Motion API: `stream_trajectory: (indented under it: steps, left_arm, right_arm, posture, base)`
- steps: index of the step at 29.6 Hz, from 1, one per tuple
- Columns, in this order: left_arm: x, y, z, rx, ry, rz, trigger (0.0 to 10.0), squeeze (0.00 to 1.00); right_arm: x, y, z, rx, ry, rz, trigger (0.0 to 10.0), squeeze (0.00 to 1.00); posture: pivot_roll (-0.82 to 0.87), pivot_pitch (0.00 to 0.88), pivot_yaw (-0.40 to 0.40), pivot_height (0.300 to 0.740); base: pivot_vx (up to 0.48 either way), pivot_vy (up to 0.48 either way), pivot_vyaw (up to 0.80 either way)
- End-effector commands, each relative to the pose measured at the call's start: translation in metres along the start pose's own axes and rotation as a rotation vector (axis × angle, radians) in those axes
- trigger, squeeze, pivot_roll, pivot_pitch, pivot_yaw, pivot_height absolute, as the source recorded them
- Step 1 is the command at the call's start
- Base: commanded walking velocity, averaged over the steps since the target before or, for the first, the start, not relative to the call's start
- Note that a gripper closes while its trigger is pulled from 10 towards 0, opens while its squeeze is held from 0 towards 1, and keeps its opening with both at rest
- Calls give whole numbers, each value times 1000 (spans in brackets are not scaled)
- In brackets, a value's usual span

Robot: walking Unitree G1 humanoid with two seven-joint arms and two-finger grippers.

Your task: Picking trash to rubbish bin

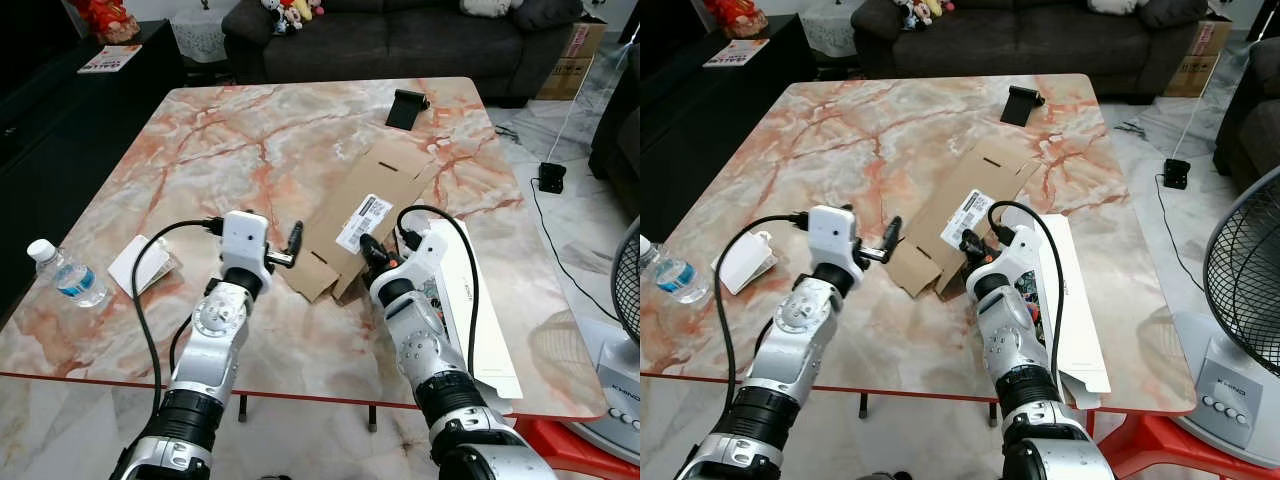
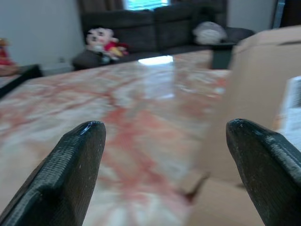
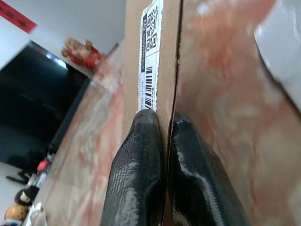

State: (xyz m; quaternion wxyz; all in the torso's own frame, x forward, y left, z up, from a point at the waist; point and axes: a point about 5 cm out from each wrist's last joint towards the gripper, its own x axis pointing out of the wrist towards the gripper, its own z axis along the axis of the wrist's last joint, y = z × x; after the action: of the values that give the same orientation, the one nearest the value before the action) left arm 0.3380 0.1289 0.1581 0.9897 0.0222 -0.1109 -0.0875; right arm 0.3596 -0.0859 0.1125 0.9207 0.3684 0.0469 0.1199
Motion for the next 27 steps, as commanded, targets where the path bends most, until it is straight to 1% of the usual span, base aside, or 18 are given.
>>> stream_trajectory:
  steps: [1,3,4,5,6,7,9,10,13,14,16,17,19,21,22,23,25,27]
  left_arm:
    - [-1,12,0,2,-4,55,10000,0]
    - [-4,25,-2,13,-5,101,10000,0]
    - [-5,27,-3,17,-4,109,10000,0]
    - [-7,30,-4,20,-4,120,10000,0]
    - [-10,36,-6,19,-4,142,10000,0]
    - [-10,36,-6,19,-4,142,10000,0]
    - [-15,42,-9,14,0,174,10000,0]
    - [-17,47,-11,18,11,190,10000,0]
    - [-20,51,-15,35,25,202,10000,0]
    - [-20,52,-15,32,26,204,10000,0]
    - [-21,52,-16,37,24,205,10000,0]
    - [-21,52,-17,39,23,205,10000,0]
    - [-21,52,-17,39,23,205,10000,0]
    - [-23,47,-20,37,23,205,10000,0]
    - [-23,44,-21,38,21,196,10000,0]
    - [-23,44,-21,38,21,196,10000,0]
    - [-20,43,-20,44,17,172,10000,0]
    - [-18,43,-21,45,23,169,10000,0]
  right_arm:
    - [15,44,8,-3,-55,136,0,0]
    - [14,50,24,-17,-130,201,0,0]
    - [13,51,27,-24,-143,210,2941,0]
    - [13,51,31,-51,-163,215,2941,0]
    - [11,52,36,-94,-195,224,10000,0]
    - [11,52,36,-94,-195,224,10000,0]
    - [9,52,41,-124,-231,232,10000,0]
    - [7,52,47,-133,-274,234,10000,0]
    - [5,51,54,-194,-321,231,10000,0]
    - [4,50,55,-224,-326,227,10000,0]
    - [2,45,50,-376,-320,199,10000,0]
    - [2,45,49,-393,-317,196,10000,0]
    - [2,45,49,-394,-318,197,10000,0]
    - [-4,27,28,-500,-240,130,10000,0]
    - [-10,16,18,-576,-211,94,10000,0]
    - [-10,16,18,-576,-211,94,10000,0]
    - [-13,14,20,-631,-240,83,10000,0]
    - [-14,12,25,-634,-269,50,10000,0]
  posture:
    - [136,12,72,740]
    - [134,0,60,740]
    - [135,0,58,740]
    - [136,0,57,740]
    - [135,0,57,740]
    - [135,0,57,740]
    - [128,0,59,740]
    - [124,0,64,740]
    - [119,0,69,740]
    - [117,0,71,740]
    - [111,0,75,740]
    - [111,0,75,740]
    - [111,0,75,740]
    - [97,0,82,740]
    - [87,0,89,740]
    - [87,0,89,740]
    - [64,0,103,740]
    - [51,0,110,740]
  base:
    - [0,0,0]
    - [0,0,0]
    - [0,0,0]
    - [0,0,0]
    - [0,0,0]
    - [0,0,0]
    - [0,0,0]
    - [0,0,0]
    - [0,0,0]
    - [0,0,0]
    - [0,0,0]
    - [0,0,0]
    - [0,0,0]
    - [0,0,0]
    - [0,0,0]
    - [0,0,0]
    - [0,0,0]
    - [0,0,0]
